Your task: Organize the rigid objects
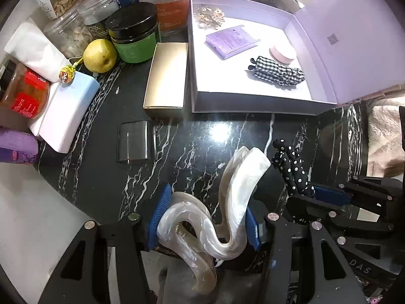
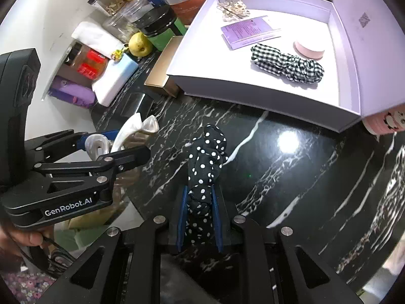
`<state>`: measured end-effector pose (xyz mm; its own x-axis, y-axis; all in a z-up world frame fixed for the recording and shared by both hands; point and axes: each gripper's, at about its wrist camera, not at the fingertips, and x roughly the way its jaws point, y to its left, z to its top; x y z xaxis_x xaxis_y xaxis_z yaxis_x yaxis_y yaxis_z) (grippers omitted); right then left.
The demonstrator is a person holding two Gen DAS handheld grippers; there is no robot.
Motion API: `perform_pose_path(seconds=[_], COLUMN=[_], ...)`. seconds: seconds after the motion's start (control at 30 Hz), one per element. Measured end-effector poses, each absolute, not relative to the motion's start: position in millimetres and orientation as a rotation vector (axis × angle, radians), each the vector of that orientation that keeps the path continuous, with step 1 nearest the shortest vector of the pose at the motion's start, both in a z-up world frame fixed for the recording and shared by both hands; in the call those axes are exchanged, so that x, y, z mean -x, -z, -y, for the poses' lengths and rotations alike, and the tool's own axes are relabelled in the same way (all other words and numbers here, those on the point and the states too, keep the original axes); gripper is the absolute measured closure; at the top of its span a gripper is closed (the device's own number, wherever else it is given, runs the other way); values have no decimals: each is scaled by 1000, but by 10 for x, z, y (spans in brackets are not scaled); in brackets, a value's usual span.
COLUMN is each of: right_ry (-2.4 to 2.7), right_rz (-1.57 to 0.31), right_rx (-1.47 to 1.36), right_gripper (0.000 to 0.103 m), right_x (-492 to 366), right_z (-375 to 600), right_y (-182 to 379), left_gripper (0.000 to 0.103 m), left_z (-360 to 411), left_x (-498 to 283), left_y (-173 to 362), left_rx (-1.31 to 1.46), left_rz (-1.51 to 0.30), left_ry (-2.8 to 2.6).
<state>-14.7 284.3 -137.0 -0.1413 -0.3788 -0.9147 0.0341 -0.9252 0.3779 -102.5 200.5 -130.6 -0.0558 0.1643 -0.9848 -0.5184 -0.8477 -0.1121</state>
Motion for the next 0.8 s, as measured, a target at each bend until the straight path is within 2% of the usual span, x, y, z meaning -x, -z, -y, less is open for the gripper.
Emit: perform_pose_path(seconds=[0.33, 0.8], right_ry=[2186, 2292], right_rz=[432, 563], right_rx=[-1864, -1865], right_gripper=[84, 84], right_x=[-88, -125], right_z=[-2710, -2667], right_y=[1277, 1133], left_gripper=[50, 50], left_z=[-1748, -1780], left_x=[797, 934], left_y=[1233, 1041], left_rx=[1712, 1607], left_rz=[-434, -551], left_ry=[-1888, -1806])
